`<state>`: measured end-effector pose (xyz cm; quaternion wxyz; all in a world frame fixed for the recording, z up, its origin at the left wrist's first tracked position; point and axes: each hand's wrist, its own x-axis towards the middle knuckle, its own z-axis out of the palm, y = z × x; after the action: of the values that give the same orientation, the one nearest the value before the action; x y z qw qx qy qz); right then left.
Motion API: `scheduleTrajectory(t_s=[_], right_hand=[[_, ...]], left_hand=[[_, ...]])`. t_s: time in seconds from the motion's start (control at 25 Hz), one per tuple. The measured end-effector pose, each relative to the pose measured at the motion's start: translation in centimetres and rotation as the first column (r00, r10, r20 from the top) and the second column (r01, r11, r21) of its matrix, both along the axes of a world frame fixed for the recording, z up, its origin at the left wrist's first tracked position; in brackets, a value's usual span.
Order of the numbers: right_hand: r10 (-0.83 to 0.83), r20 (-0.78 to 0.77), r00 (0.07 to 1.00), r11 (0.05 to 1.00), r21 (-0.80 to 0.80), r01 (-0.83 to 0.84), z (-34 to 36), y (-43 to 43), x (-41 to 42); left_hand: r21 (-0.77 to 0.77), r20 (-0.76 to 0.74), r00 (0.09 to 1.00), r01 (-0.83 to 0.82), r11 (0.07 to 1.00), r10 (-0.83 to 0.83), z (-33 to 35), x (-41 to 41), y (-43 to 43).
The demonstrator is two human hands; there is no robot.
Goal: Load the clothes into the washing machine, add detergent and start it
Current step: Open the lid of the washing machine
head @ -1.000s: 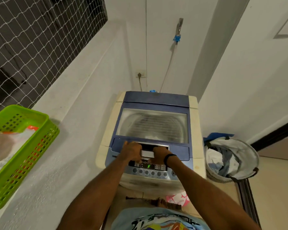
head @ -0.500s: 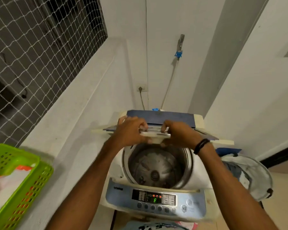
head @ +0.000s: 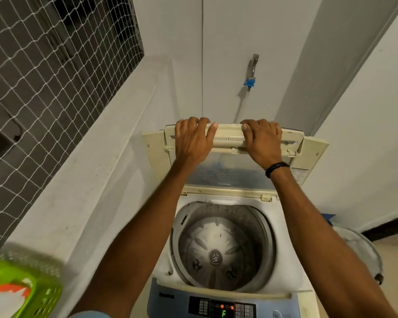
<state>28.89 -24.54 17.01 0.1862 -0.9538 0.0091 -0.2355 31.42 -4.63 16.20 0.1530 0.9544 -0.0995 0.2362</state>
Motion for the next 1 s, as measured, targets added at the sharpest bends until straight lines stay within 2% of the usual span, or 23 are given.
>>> scheduleTrajectory(t_s=[0.2, 0.52, 0.64, 0.76, 0.88, 1.0], right_hand=[[-0.049, 0.034, 0.998, 0.999, 0.002, 0.049, -0.5, -0.2, 3.1], [-0.089, 0.152, 0.984, 0.996, 0.044, 0.084, -1.2, 0.6, 1.1], [-0.133, 0.140, 0.981, 0.983, 0.143, 0.113, -1.9, 1.5, -1.1], [-0.099, 0.124, 0.987, 0.964, 0.258, 0.064, -2.4, 2.3, -4.1], [-0.082, 0.105, 0.991, 0.943, 0.329, 0.043, -2.8, 2.5, -6.7], [-0.117, 0.054, 0.992, 0.920, 0.381, 0.088, -2.8, 2.2, -8.8]], left_hand=[[-0.010, 0.008, 1.000, -0.018, 1.000, 0.018, -0.7, 3.4, -0.8], [-0.039, 0.054, 0.998, -0.006, 0.999, 0.008, -1.0, 2.1, -0.4], [-0.023, 0.049, 0.999, 0.003, 1.000, -0.002, -0.9, 1.0, -0.1], [-0.022, -0.008, 1.000, 0.006, 1.000, -0.006, -0.5, 0.0, 0.0], [-0.087, -0.050, 0.999, -0.005, 0.996, 0.000, -0.4, -1.0, 0.0], [-0.156, 0.001, 1.000, -0.014, 0.988, 0.015, -0.1, -2.4, -0.1]])
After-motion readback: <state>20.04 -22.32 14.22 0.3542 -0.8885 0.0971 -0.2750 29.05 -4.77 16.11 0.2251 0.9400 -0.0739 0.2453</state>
